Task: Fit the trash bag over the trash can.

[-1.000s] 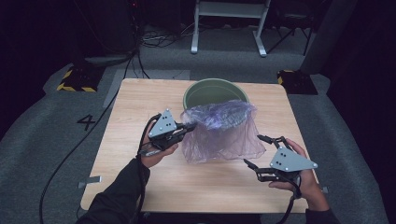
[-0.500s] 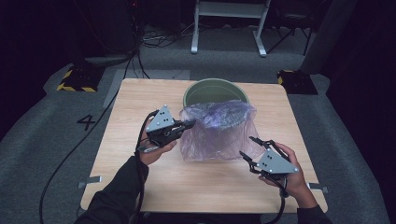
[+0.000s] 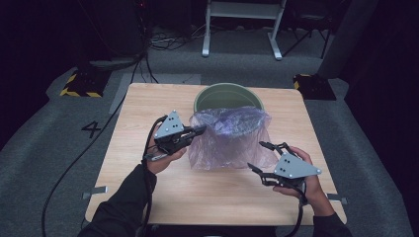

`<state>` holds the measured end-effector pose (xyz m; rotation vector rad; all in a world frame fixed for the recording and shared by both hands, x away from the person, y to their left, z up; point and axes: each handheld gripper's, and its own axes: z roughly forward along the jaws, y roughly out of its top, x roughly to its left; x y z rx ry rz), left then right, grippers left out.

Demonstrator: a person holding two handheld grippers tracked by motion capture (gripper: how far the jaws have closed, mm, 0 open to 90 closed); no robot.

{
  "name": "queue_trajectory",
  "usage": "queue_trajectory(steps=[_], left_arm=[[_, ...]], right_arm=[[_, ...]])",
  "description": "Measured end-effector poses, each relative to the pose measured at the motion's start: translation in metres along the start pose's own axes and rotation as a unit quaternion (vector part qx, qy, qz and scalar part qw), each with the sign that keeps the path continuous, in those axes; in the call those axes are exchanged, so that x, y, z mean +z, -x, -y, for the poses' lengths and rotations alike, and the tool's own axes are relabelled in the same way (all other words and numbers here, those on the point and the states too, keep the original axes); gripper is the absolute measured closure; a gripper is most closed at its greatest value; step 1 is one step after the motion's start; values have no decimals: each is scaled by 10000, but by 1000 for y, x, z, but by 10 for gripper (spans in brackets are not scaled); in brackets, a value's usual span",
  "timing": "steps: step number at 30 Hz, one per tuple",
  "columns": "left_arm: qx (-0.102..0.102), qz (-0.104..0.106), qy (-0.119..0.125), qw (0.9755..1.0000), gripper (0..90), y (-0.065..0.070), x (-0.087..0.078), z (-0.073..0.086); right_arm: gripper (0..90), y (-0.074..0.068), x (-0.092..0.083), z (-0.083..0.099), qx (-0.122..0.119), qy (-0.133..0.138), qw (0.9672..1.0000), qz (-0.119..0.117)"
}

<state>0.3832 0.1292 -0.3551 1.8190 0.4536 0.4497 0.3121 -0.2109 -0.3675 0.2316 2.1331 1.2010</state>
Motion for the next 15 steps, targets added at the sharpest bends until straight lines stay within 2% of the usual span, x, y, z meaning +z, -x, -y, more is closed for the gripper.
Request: queue_trajectory(steps=[1, 3, 4, 7, 8, 9, 11, 12, 15], left_arm=[[-5, 8, -5, 10000, 895, 0, 0, 0], [11, 20, -36, 10000, 896, 0, 1, 0], [24, 35, -47, 10000, 896, 0, 1, 0], [9, 52, -43, 10000, 895, 1, 1, 0], [1, 56, -45, 10000, 895, 1, 2, 0], [10, 50, -51, 10000, 896, 1, 2, 0], [2, 84, -55, 9999, 895, 0, 2, 0], [7, 88, -51, 9999, 895, 0, 2, 1], [12, 92, -78, 9999, 895, -1, 2, 0]], right_arm=[[202, -4, 1, 0, -75, -14, 9999, -91], [186, -11, 4, 1, -164, -72, 9998, -96], [176, -13, 6, 2, -256, -124, 9996, -46], [187, -19, 13, 5, -338, -243, 9990, 163], [210, -20, 16, 6, -387, -316, 9982, 327], [259, -21, 20, 6, -412, -455, 9961, 629], [375, -22, 24, 8, -449, -592, 9925, 970], [467, -22, 25, 9, -430, -549, 9921, 1039], [670, -19, 25, 9, -543, -570, 9894, 1222]])
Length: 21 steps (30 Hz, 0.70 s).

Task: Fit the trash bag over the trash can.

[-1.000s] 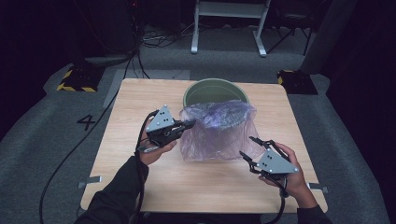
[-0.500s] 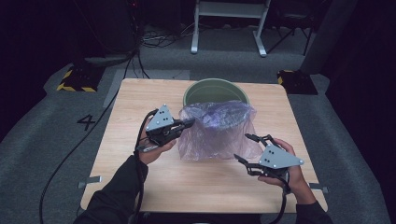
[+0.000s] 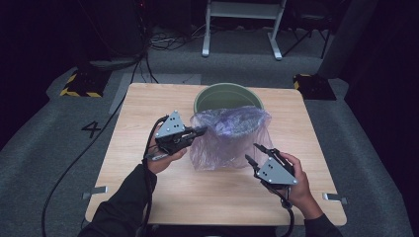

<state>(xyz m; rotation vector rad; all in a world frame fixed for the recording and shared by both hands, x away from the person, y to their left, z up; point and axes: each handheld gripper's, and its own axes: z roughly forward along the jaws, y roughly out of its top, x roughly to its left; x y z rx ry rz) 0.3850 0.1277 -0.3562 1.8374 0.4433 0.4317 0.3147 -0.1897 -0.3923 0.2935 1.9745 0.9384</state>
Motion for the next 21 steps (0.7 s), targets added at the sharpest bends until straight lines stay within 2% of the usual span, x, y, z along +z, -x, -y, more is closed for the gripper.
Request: queue_trajectory(steps=[3, 6, 9, 12, 16, 21], left_arm=[[11, 13, -46, 10000, 895, -1, 0, 0], [23, 61, -142, 9999, 894, -1, 0, 0], [61, 59, -178, 9998, 872, -4, 0, -1], [86, 98, -219, 9997, 859, -6, -1, -1], [89, -32, -319, 9994, 814, -12, -3, -2], [82, -79, -554, 9984, 789, -21, -6, -4]], right_arm=[[831, 6, -1, -1, 78, 117, 9999, 97], [896, 12, -2, -3, 80, 123, 9998, 125], [900, 20, -1, -8, 55, 121, 9996, 240], [900, 33, 1, -14, 156, 171, 9993, 293], [900, 56, 6, -23, 400, 214, 9985, 303], [900, 84, 11, -31, 492, 152, 9982, 318]])
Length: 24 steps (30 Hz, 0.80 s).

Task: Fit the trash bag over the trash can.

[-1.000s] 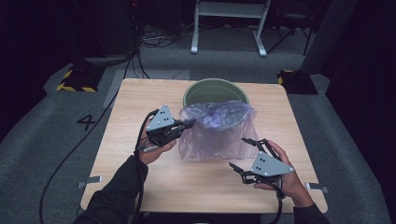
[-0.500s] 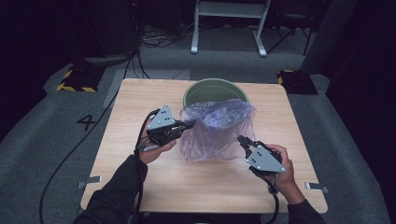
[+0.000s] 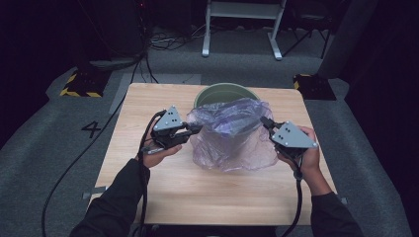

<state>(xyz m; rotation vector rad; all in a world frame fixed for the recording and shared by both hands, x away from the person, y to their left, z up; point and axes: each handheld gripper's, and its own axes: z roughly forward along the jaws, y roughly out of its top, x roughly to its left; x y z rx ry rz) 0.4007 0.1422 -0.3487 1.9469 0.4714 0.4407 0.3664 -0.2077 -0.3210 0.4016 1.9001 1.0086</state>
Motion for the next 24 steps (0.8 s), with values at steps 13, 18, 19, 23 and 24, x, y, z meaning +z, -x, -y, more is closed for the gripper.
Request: queue_trajectory(steps=[13, 18, 19, 23, 24], left_arm=[[-336, -68, 214, 9992, 289, -10, -16, -5], [-235, 92, 466, 9986, 222, 2, -27, -16], [-115, 127, 504, 9986, 207, 9, -29, -19], [222, 241, 407, 9986, 156, 30, -28, -27], [336, 302, 368, 9983, 155, 39, -26, -29]], right_arm=[[900, 32, 40, -4, 383, -452, 9978, -305], [900, 37, 47, -8, 449, -614, 9966, -301], [900, 38, 48, -9, 464, -636, 9965, -289], [900, 41, 52, -13, 472, -722, 9959, -282], [900, 42, 52, -14, 459, -732, 9959, -280]])
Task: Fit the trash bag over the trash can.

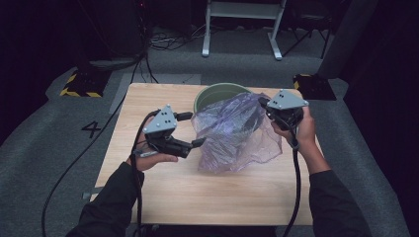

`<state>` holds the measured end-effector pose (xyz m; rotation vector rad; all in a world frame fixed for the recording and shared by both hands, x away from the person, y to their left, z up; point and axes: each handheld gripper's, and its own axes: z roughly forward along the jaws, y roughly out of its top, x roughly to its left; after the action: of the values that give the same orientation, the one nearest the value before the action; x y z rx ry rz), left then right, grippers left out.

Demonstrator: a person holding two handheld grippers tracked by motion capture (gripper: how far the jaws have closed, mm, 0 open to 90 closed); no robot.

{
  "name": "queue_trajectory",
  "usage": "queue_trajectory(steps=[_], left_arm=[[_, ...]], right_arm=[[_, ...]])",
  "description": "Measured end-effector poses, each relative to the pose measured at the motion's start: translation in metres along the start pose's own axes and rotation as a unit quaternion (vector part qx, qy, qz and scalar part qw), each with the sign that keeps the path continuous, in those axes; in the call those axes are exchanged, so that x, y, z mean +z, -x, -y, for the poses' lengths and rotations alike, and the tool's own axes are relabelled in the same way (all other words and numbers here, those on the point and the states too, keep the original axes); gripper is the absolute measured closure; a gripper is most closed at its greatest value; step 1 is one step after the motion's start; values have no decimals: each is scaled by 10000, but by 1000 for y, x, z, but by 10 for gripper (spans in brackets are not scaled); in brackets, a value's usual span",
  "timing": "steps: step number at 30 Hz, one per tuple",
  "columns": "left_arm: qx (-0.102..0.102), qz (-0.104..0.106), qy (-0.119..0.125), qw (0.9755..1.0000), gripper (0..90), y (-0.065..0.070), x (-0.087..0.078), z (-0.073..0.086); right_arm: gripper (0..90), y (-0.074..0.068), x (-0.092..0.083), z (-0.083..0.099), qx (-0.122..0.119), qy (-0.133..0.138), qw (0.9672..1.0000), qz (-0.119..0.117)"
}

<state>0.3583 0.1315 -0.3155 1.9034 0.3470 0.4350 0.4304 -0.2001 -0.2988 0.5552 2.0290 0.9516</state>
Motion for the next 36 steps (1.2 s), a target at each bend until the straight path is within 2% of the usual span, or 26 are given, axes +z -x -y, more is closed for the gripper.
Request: queue_trajectory(steps=[3, 5, 7, 9, 10, 14, 15, 16, 17, 21, 22, 24, 25, 26, 27, 28, 29, 31, 32, 33, 35, 36], left_arm=[[151, 212, 44, 9997, 153, 19, 10, -3], [345, 252, -27, 9991, 153, 30, 19, -3], [508, 413, -159, 9977, 156, 37, 29, -3], [687, 138, -352, 9969, 211, 42, 40, -4], [726, 94, -380, 9966, 269, 42, 44, -4], [531, -113, -351, 9979, 407, 29, 51, -4], [409, -84, -304, 9987, 450, 23, 51, -3], [347, -48, -271, 9990, 534, 20, 51, -2], [303, -47, -258, 9992, 546, 17, 52, -1], [231, -139, -283, 9992, 717, 7, 52, 2], [285, -189, -336, 9988, 766, 6, 52, 2], [252, -117, -377, 9989, 792, 3, 53, 2], [188, -63, -334, 9992, 771, 2, 52, 3], [90, 9, -296, 9995, 671, 3, 51, 3], [78, 76, -306, 9995, 552, 6, 50, 2], [127, 89, -297, 9994, 435, 10, 49, 1], [243, 101, -252, 9993, 354, 17, 48, 0], [347, 323, -274, 9985, 183, 32, 50, -1], [392, 281, -257, 9985, 143, 37, 51, -1], [449, 197, -277, 9984, 157, 44, 52, -2], [461, 238, -333, 9981, 153, 51, 56, -1], [516, 182, -397, 9977, 152, 54, 60, 1]], right_arm=[[900, 2, 2, -4, 20, -44, 10000, 7], [900, 2, 3, -6, 16, -82, 10000, 0], [900, 2, 4, -8, 18, -81, 10000, -9], [900, 1, 4, -10, 15, -68, 10000, -29], [900, 1, 5, -11, 4, -54, 10000, -47], [900, 0, 2, -13, -1, 11, 9999, -105], [900, 0, 1, -13, 30, 48, 9999, -132], [900, 1, 0, -13, 28, 73, 9999, -147], [900, 1, 0, -13, 26, 73, 9999, -152], [900, 1, -1, -12, 45, 88, 9998, -185], [900, 1, -1, -11, 56, 84, 9998, -192], [900, 1, 0, -10, 81, 80, 9997, -203], [900, 1, 0, -10, 87, 76, 9997, -214], [900, 1, 1, -9, 88, 59, 9997, -218], [900, 1, 2, -9, 80, 27, 9998, -204], [900, 1, 3, -9, 67, 2, 9998, -206], [900, 0, 4, -8, 79, -16, 9997, -213], [900, 0, 6, -8, 80, -69, 9997, -208], [900, 0, 7, -7, 80, -109, 9997, -202], [900, 0, 7, -7, 77, -124, 9997, -189], [900, 0, 8, -8, 75, -156, 9997, -186], [900, 0, 8, -8, 79, -165, 9997, -184]])
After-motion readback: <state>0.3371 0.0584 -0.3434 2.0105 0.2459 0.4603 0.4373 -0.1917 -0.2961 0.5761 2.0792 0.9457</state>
